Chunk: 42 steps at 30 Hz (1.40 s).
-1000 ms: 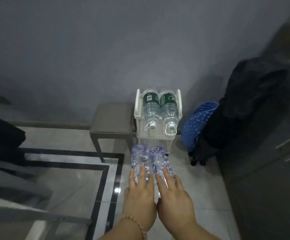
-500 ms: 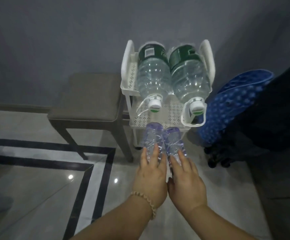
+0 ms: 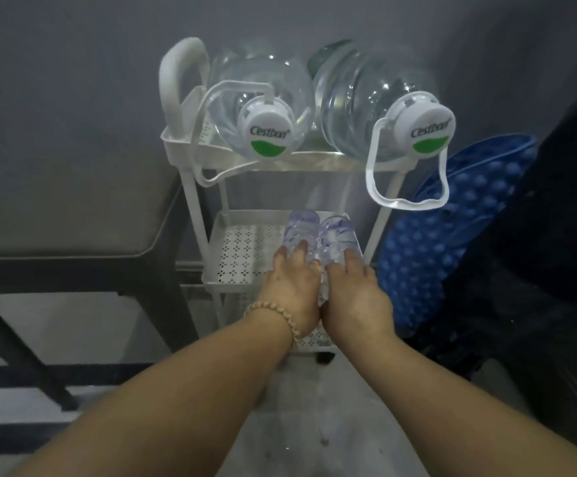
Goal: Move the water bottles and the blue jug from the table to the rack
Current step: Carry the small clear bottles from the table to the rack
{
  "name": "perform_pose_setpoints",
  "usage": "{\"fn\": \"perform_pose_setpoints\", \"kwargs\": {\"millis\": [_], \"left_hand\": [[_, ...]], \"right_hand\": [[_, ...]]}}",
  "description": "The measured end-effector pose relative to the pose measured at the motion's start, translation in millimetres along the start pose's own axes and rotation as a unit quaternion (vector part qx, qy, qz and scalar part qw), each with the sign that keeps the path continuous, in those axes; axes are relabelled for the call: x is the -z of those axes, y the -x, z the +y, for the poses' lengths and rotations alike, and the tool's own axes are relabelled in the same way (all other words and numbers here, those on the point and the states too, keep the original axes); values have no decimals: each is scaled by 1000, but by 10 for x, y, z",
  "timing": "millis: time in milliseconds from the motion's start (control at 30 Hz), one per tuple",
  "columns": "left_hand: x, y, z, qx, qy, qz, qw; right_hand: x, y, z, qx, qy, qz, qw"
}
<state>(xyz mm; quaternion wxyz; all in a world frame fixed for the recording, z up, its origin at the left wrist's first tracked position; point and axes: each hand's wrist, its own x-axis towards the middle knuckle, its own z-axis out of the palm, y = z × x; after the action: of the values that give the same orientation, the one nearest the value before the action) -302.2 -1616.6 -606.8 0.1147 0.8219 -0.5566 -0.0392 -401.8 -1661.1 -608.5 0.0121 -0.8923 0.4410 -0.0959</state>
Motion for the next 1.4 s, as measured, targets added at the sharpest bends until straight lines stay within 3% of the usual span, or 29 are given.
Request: {"fn": "perform_pose_setpoints", "kwargs": {"millis": [233,433,533,600,800,900,967,1133,1233,1400], "left_hand": [[-148,-290,-169,-82,-66,3,994],[-72,-182,-314,-128,-73,-82,986],[-112,-104,-240,-113,-66,2,991],[-201,-74,-201,-119,-58,65,989],[-422,-8,-259,-145,-17,140,979],[-433,-94,-244,-187,-13,133,973],[-414,-179,-229,-185,-3,145,972],[-356,-309,-237,-157,37,160,974],[-373,-362,-282,-151,44,127,979],[-432,-393,-311,-134,41,78,987]], "right_hand": [[-101,-141,-55,27,99,1,995],[-118,-165,-57,74,130,-23,988],[-66,-209,17,105,112,-36,988],[-49,-196,78,114,65,1,991],[-318,82,220,145,-48,147,977],[-482,86,179,133,-118,234,956],[-548,34,126,113,-126,243,955],[-535,-181,169,121,-44,211,969],[-503,-280,263,137,15,206,969],[-552,-276,214,89,67,206,972]]}}
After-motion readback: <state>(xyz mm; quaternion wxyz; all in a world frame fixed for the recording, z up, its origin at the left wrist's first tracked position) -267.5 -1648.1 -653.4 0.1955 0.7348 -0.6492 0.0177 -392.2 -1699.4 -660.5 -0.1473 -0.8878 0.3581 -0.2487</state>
